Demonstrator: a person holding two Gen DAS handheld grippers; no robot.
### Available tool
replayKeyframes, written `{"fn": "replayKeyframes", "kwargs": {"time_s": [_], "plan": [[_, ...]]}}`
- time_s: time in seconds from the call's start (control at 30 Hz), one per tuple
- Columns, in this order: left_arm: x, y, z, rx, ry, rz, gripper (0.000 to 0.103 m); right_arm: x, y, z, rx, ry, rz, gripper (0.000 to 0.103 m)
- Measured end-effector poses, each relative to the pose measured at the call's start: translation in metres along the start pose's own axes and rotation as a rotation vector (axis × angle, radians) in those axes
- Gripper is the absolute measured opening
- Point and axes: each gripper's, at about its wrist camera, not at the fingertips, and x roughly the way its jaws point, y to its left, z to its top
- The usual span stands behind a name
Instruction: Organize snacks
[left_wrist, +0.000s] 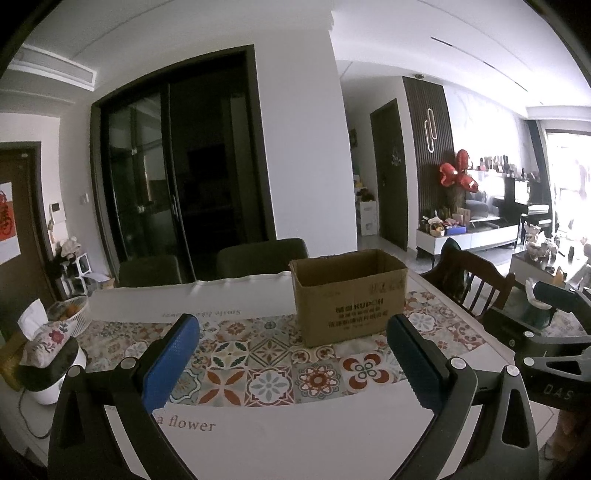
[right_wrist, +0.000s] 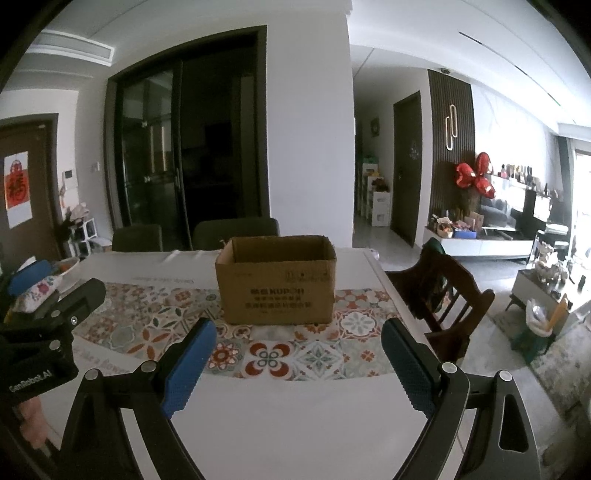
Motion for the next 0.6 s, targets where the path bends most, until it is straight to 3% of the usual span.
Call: {"fn": "replayKeyframes", "kwargs": {"time_s": [0.6], "plan": [[-0.0026,-0.0001,0.0011,0.002,-0.006,0.003,0.103,-0.0011,0.0014,0.0006,0.0,0.001,0.003,0.092]]}}
